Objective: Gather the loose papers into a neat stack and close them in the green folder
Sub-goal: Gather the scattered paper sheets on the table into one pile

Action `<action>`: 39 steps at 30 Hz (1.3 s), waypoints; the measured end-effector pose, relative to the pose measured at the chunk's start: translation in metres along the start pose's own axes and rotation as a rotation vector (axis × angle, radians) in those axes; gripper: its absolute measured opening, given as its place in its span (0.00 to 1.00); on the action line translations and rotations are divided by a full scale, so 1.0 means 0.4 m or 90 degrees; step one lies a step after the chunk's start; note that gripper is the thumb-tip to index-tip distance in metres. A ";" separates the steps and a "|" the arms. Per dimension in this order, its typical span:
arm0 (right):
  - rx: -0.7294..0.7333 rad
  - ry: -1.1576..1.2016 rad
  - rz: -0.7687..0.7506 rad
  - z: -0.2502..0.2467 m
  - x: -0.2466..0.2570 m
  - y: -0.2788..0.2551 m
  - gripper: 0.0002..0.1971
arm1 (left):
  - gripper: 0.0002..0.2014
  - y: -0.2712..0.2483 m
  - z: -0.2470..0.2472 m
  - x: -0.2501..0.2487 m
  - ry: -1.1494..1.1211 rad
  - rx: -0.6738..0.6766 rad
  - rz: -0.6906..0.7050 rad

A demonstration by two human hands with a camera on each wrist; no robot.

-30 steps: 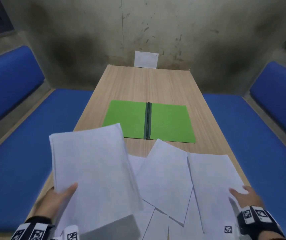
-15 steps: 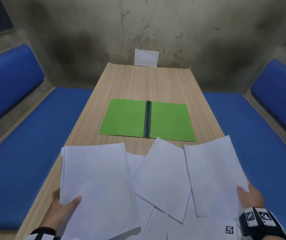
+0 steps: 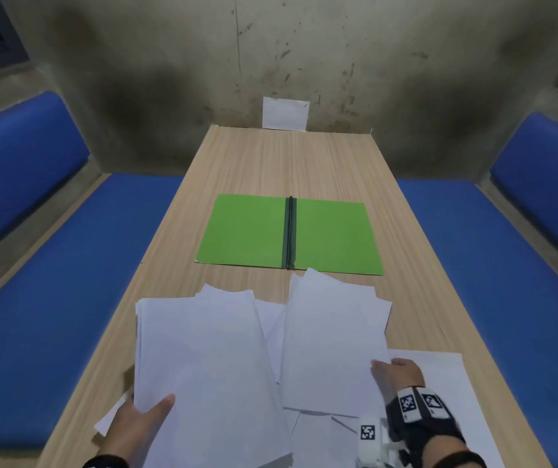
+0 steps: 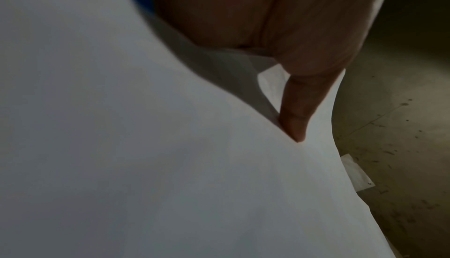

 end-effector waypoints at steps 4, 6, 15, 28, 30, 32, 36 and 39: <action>0.076 0.026 0.014 0.056 0.018 -0.028 0.14 | 0.21 0.000 0.019 0.002 0.024 0.022 -0.005; 0.092 0.014 -0.005 0.063 0.031 -0.030 0.11 | 0.22 0.000 0.026 0.001 0.029 0.028 -0.004; 0.118 -0.209 -0.263 -0.146 0.240 0.054 0.16 | 0.13 0.016 0.001 0.013 0.071 0.010 -0.004; 0.254 -0.650 -0.185 -0.033 0.092 0.100 0.36 | 0.19 0.028 0.025 0.005 0.256 -0.009 0.013; 0.162 -0.743 -0.213 -0.039 0.102 0.114 0.33 | 0.19 0.023 0.025 0.003 0.261 -0.013 0.008; 0.085 -0.854 -0.228 -0.051 0.110 0.115 0.29 | 0.19 0.020 0.024 0.002 0.270 -0.015 0.007; -0.045 -0.958 -0.281 -0.088 0.139 0.102 0.15 | 0.18 0.014 0.029 -0.003 0.272 -0.005 0.002; -0.087 -0.922 -0.308 -0.144 0.188 0.091 0.11 | 0.20 0.011 0.030 -0.004 0.274 -0.001 -0.004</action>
Point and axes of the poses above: each hand's wrist, its own y-axis towards the middle knuckle, its own z-axis out of the palm, x = y × z, the point moved 10 cm from there along y, towards the middle knuckle
